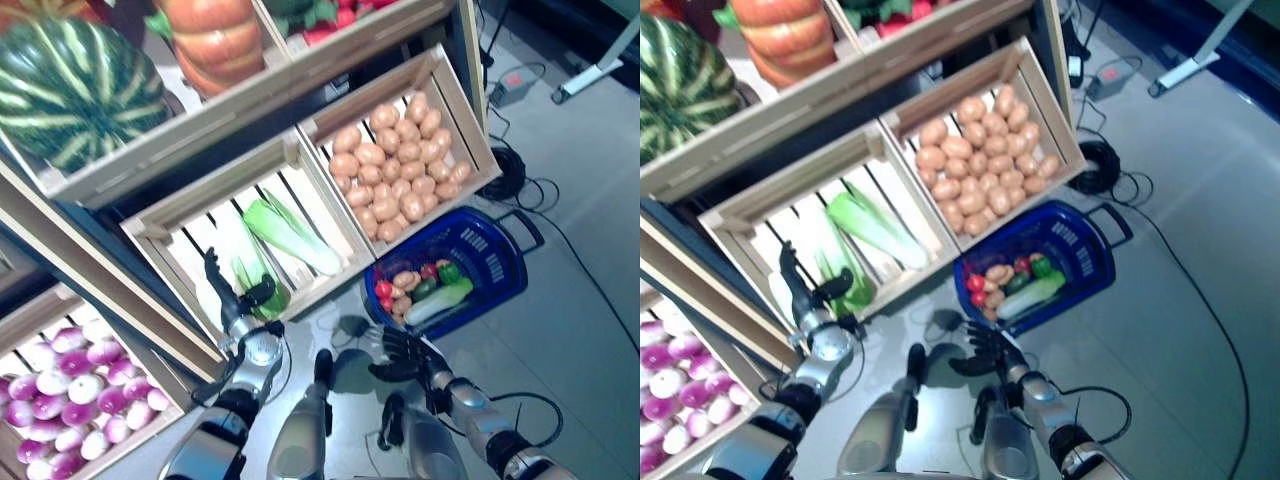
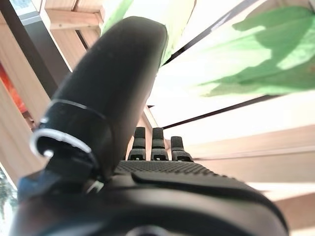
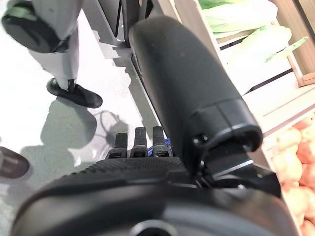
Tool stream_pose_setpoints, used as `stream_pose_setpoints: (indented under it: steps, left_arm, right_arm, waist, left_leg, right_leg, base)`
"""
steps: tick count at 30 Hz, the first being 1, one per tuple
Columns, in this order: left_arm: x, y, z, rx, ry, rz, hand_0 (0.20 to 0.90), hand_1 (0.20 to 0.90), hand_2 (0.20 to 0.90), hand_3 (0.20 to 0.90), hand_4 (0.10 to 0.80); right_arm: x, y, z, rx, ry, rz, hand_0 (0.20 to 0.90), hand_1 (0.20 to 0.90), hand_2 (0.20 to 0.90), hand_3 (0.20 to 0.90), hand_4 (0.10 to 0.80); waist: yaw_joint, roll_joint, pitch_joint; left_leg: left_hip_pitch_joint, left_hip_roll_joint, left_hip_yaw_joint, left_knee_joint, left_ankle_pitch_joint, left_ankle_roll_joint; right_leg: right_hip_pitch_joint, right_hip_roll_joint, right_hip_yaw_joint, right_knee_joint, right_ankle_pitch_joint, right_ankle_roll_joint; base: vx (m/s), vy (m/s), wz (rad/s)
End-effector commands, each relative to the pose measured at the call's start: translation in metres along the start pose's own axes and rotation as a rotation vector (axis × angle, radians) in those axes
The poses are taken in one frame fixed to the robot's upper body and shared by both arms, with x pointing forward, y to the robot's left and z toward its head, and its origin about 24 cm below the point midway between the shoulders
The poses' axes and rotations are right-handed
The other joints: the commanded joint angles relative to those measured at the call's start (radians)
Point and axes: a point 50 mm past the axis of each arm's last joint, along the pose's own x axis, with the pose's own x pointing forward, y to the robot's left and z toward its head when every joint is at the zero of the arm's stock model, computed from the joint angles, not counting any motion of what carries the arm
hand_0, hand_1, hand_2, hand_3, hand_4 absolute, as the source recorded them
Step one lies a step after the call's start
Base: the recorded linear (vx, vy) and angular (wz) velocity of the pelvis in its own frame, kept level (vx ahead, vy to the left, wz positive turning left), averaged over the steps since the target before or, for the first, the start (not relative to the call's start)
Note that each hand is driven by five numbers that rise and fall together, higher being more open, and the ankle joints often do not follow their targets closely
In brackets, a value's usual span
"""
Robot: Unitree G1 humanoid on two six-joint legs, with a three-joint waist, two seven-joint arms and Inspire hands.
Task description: Put vegetables into the basket
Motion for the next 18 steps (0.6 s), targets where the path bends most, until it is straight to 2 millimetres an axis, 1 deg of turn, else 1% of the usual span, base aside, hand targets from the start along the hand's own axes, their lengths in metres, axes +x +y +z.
stream_pose_setpoints:
  steps: [1, 2, 4, 5, 6, 7, 9, 10, 11, 14, 17, 18]
  left_arm:
    - [0.026, 0.016, 0.026, -0.098, -0.07, 0.162, 0.9, 0.9, 0.9, 0.9, 0.8]
    - [0.028, 0.016, 0.028, -0.107, -0.069, 0.165, 0.9, 0.9, 0.9, 0.9, 0.8]
    - [0.041, 0.02, 0.037, -0.186, -0.041, 0.163, 0.9, 0.9, 0.9, 0.9, 0.8]
    - [0.043, 0.02, 0.038, -0.203, -0.032, 0.162, 0.9, 0.9, 0.9, 0.9, 0.8]
    - [0.047, 0.021, 0.042, -0.237, -0.027, 0.147, 0.9, 0.9, 0.9, 0.9, 0.8]
    - [0.049, 0.022, 0.042, -0.254, -0.021, 0.142, 0.9, 0.9, 0.9, 0.9, 0.8]
    - [0.055, 0.025, 0.046, -0.287, -0.01, 0.155, 0.9, 0.9, 0.9, 0.9, 0.8]
    - [0.061, 0.03, 0.048, -0.304, 0.003, 0.179, 0.9, 0.9, 0.9, 0.9, 0.8]
    - [0.062, 0.031, 0.048, -0.308, 0.005, 0.184, 0.9, 0.9, 0.9, 0.9, 0.8]
    - [0.074, 0.044, 0.048, -0.331, 0.04, 0.263, 0.9, 0.9, 0.9, 0.9, 0.8]
    - [0.079, 0.048, 0.052, -0.354, 0.038, 0.269, 0.9, 0.9, 0.9, 0.9, 0.8]
    - [0.083, 0.05, 0.056, -0.367, 0.025, 0.263, 0.9, 0.9, 0.9, 0.9, 0.8]
  right_arm:
    - [-0.003, 0.009, 0.022, 0.035, -0.158, 0.019, 0.9, 0.9, 0.9, 0.9, 0.8]
    - [-0.003, 0.008, 0.024, 0.032, -0.162, 0.018, 0.9, 0.9, 0.9, 0.9, 0.8]
    - [-0.002, 0.007, 0.034, 0.02, -0.181, 0.014, 0.9, 0.9, 0.9, 0.9, 0.8]
    - [-0.001, 0.007, 0.035, 0.019, -0.184, 0.011, 0.9, 0.9, 0.9, 0.9, 0.8]
    - [-0.001, 0.007, 0.039, 0.016, -0.192, 0.007, 0.9, 0.9, 0.9, 0.9, 0.8]
    - [-0.001, 0.006, 0.04, 0.013, -0.193, 0.005, 0.9, 0.9, 0.9, 0.9, 0.8]
    - [0.0, 0.005, 0.045, 0.003, -0.2, 0.003, 0.9, 0.9, 0.9, 0.9, 0.8]
    - [0.0, 0.002, 0.048, -0.007, -0.205, 0.001, 0.9, 0.9, 0.9, 0.9, 0.8]
    - [0.0, 0.002, 0.048, -0.008, -0.205, 0.001, 0.9, 0.9, 0.9, 0.9, 0.8]
    - [0.0, -0.001, 0.052, -0.02, -0.207, -0.003, 0.9, 0.9, 0.9, 0.9, 0.8]
    - [-0.002, -0.004, 0.05, -0.026, -0.2, -0.006, 0.9, 0.9, 0.9, 0.9, 0.8]
    - [-0.003, -0.005, 0.048, -0.033, -0.198, -0.007, 0.9, 0.9, 0.9, 0.9, 0.8]
  waist:
    - [-0.03, -0.031, -0.009]
    - [-0.031, -0.032, -0.006]
    - [-0.037, -0.038, 0.009]
    - [-0.038, -0.039, 0.01]
    - [-0.041, -0.041, 0.018]
    - [-0.042, -0.044, 0.022]
    - [-0.046, -0.045, 0.031]
    - [-0.05, -0.047, 0.036]
    - [-0.051, -0.047, 0.036]
    - [-0.061, -0.049, 0.048]
    - [-0.067, -0.052, 0.055]
    - [-0.071, -0.053, 0.058]
  left_leg:
    - [-0.085, -0.004, 0.021, 0.316, -0.178, 0.016]
    - [-0.1, -0.005, 0.023, 0.334, -0.185, 0.019]
    - [-0.162, -0.003, 0.03, 0.403, -0.212, 0.029]
    - [-0.17, -0.003, 0.031, 0.414, -0.216, 0.031]
    - [-0.195, -0.001, 0.03, 0.448, -0.228, 0.031]
    - [-0.196, -0.003, 0.027, 0.477, -0.263, 0.028]
    - [-0.22, 0.004, 0.03, 0.513, -0.278, 0.029]
    - [-0.234, 0.01, 0.033, 0.536, -0.289, 0.03]
    - [-0.236, 0.011, 0.034, 0.539, -0.291, 0.03]
    - [-0.262, 0.027, 0.045, 0.591, -0.315, 0.031]
    - [-0.278, 0.032, 0.047, 0.614, -0.325, 0.033]
    - [-0.285, 0.035, 0.049, 0.624, -0.33, 0.036]
  right_leg:
    - [-0.093, -0.011, 0.055, -0.005, 0.179, -0.022]
    - [-0.108, -0.014, 0.059, 0.014, 0.173, -0.023]
    - [-0.172, -0.018, 0.075, 0.091, 0.148, -0.027]
    - [-0.181, -0.018, 0.076, 0.103, 0.144, -0.028]
    - [-0.204, -0.017, 0.083, 0.138, 0.133, -0.029]
    - [-0.205, -0.017, 0.092, 0.164, 0.103, -0.022]
    - [-0.229, -0.019, 0.098, 0.2, 0.091, -0.022]
    - [-0.245, -0.02, 0.102, 0.221, 0.083, -0.023]
    - [-0.247, -0.02, 0.102, 0.224, 0.082, -0.024]
    - [-0.279, -0.025, 0.106, 0.277, 0.062, -0.027]
    - [-0.294, -0.022, 0.115, 0.294, 0.056, -0.03]
    - [-0.303, -0.022, 0.119, 0.304, 0.053, -0.03]
  base:
    - [-0.096, 0.078, -0.27]
    - [-0.109, 0.075, -0.23]
    - [-0.123, 0.069, -0.17]
    - [-0.103, 0.058, -0.09]
    - [0.003, 0.04, -0.01]
    - [-0.01, 0.054, 0.03]
    - [-0.022, 0.057, -0.01]
    - [-0.034, 0.05, -0.04]
    - [-0.038, 0.076, -0.01]
    - [-0.016, 0.078, -0.02]
    - [-0.007, 0.058, -0.11]
    - [0.004, 0.064, -0.05]
